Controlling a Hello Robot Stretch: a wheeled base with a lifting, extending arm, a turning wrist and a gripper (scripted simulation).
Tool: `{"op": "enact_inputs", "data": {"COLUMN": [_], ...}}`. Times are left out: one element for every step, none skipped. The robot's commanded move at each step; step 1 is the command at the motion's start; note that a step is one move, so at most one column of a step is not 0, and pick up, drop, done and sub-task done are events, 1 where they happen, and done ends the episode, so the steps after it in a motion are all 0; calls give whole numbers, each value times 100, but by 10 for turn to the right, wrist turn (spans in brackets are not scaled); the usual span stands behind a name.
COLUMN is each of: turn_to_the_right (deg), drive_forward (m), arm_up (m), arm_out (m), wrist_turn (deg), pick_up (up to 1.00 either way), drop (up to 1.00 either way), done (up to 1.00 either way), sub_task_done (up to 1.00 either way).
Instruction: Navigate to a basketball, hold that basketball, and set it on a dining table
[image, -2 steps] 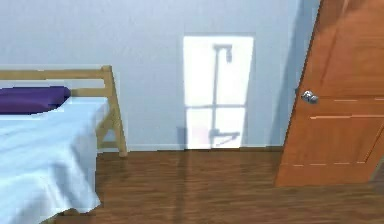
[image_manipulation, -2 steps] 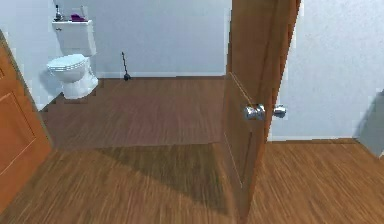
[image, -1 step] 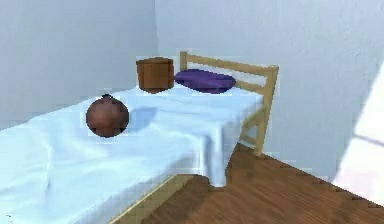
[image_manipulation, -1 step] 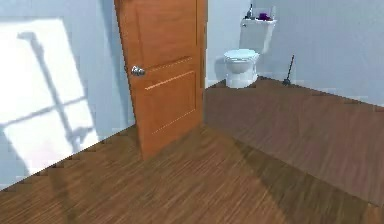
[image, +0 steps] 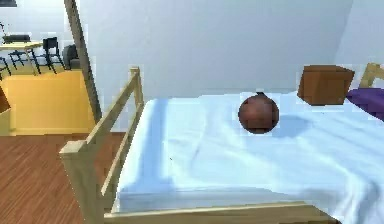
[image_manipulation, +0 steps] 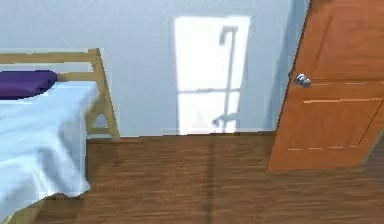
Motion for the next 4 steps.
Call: {"op": "enact_inputs", "data": {"turn_to_the_right": [-450,-240,450,450], "drive_forward": [0,0,0,0], "arm_up": [0,0,0,0], "arm_out": [0,0,0,0], "wrist_turn": [0,0,0,0], "pick_up": [0,0,0,0], "drop": [0,0,0,0], "done": [0,0,0,0], "sub_task_done": [0,0,0,0]}}
